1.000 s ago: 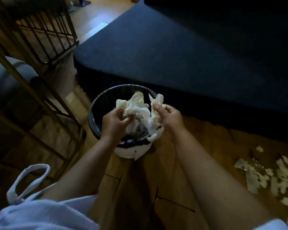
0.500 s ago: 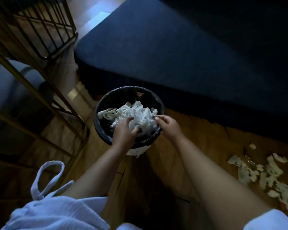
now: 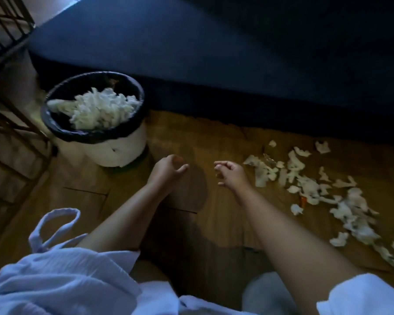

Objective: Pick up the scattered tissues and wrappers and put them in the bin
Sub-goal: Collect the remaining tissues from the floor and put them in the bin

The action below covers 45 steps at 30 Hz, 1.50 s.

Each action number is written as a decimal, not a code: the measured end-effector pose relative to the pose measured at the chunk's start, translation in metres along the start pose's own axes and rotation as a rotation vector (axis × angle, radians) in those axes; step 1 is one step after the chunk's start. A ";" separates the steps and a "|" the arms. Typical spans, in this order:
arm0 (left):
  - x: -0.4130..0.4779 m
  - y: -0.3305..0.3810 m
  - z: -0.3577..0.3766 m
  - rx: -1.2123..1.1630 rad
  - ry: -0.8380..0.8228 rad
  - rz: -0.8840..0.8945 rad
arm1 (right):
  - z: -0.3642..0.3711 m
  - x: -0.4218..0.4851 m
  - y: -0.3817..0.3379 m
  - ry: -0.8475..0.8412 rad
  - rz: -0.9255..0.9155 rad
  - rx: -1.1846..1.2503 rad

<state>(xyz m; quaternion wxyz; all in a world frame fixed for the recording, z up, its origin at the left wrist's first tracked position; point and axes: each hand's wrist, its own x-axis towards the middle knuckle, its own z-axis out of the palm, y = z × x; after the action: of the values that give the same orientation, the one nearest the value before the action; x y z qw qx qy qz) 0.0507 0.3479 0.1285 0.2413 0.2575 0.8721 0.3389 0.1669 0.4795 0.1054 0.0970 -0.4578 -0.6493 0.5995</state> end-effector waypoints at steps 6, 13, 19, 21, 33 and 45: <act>-0.049 0.054 0.106 0.071 -0.138 -0.014 | -0.124 -0.031 0.089 0.013 0.123 -0.023; -0.057 0.117 0.224 0.137 -0.385 0.111 | -0.229 -0.033 0.177 0.174 0.262 0.075; -0.051 0.124 0.312 0.171 -0.504 0.109 | -0.277 -0.006 0.242 0.280 0.390 0.037; -0.043 0.121 0.331 0.194 -0.539 0.099 | -0.280 0.005 0.256 0.272 0.397 -0.042; 0.029 0.119 0.418 0.246 -0.588 0.078 | -0.263 0.064 0.329 0.073 0.239 -0.527; 0.064 0.132 0.501 0.443 -0.583 0.105 | -0.347 0.076 0.352 0.894 0.290 -0.192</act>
<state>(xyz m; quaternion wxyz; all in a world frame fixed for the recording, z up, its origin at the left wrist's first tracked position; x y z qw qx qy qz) 0.3392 0.7051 -0.1207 0.4005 0.4335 0.8045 0.0662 0.5269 0.7244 -0.1404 0.2394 -0.7636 -0.5258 0.2885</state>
